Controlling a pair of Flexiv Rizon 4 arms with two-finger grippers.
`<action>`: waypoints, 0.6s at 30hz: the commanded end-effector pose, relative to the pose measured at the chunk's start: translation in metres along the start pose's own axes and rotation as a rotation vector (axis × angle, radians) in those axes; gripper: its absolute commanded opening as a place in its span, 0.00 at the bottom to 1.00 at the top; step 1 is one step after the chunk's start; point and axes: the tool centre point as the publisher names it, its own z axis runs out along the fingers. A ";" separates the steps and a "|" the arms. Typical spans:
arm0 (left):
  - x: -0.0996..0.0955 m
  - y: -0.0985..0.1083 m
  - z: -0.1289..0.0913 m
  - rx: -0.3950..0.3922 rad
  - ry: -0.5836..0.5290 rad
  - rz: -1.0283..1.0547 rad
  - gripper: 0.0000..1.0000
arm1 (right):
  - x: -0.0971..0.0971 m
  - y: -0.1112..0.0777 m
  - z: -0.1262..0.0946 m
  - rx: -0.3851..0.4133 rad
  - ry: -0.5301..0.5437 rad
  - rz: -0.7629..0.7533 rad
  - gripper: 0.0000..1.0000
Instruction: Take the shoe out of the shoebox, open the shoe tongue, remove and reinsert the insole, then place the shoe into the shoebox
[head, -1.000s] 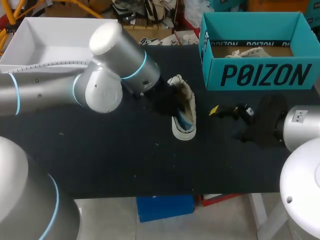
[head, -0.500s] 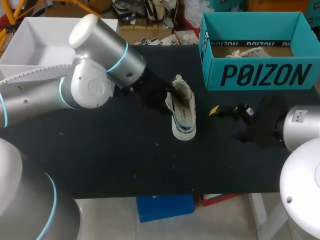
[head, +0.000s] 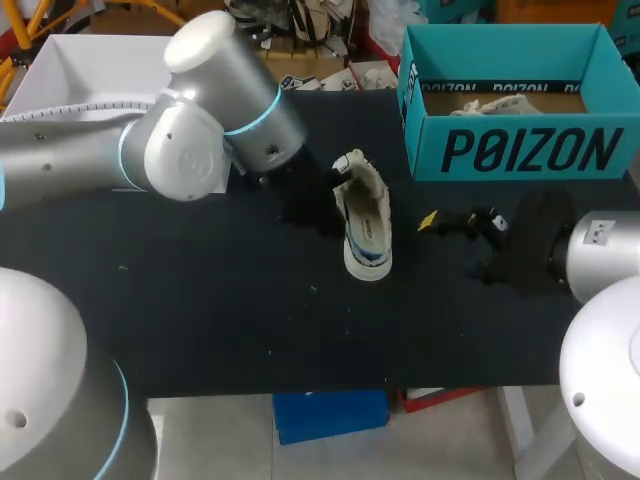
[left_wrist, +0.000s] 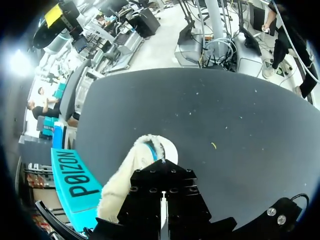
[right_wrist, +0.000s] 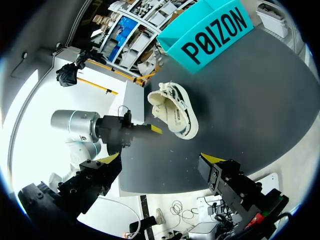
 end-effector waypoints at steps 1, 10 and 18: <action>0.000 0.011 0.017 0.005 0.033 -0.015 0.00 | -0.007 0.000 -0.001 0.058 0.040 0.015 1.00; -0.008 0.021 0.033 0.004 0.041 -0.019 0.00 | -0.007 0.000 -0.001 0.058 0.040 0.015 1.00; -0.017 0.021 0.039 0.023 0.049 -0.007 0.00 | -0.007 0.000 -0.001 0.058 0.040 0.015 1.00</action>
